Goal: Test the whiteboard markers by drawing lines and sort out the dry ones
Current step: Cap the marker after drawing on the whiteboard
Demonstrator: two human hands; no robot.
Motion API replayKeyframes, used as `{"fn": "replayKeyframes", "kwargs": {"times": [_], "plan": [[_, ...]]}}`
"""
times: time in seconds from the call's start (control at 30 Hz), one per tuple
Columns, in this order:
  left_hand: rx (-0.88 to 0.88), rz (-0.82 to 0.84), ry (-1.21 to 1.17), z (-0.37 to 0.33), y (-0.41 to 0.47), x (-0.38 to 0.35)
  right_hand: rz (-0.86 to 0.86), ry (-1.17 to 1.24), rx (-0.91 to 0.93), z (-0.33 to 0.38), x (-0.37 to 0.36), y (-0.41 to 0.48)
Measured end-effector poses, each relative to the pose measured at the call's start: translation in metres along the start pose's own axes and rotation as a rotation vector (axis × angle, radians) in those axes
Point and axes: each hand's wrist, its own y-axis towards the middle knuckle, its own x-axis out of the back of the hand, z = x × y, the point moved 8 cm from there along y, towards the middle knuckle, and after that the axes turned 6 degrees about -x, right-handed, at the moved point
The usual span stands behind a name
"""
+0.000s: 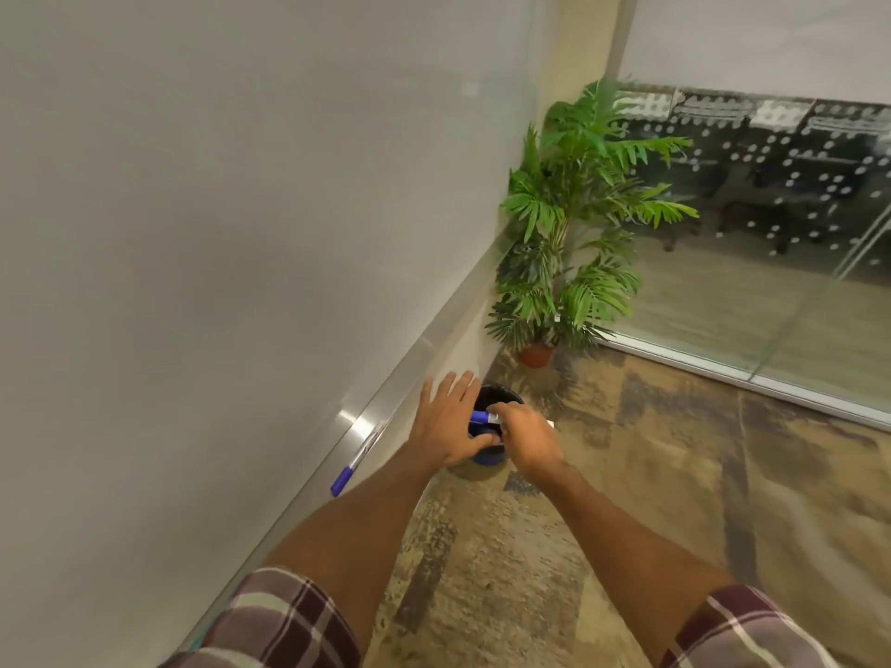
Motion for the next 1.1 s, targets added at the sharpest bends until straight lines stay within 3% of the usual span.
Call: {"fn": "replayKeyframes", "kwargs": {"times": [0.5, 0.7, 1.1], "plan": [[-0.055, 0.118, -0.089, 0.025, 0.163, -0.079, 0.016, -0.047, -0.052, -0.093, -0.029, 0.14], [0.087, 0.188, -0.13, 0.06, 0.249, -0.13, 0.008, -0.058, 0.014, -0.141, -0.06, 0.239], [0.321, 0.316, -0.243, 0.114, 0.349, -0.265, 0.182, -0.089, 0.089, -0.226, -0.187, 0.383]]}}
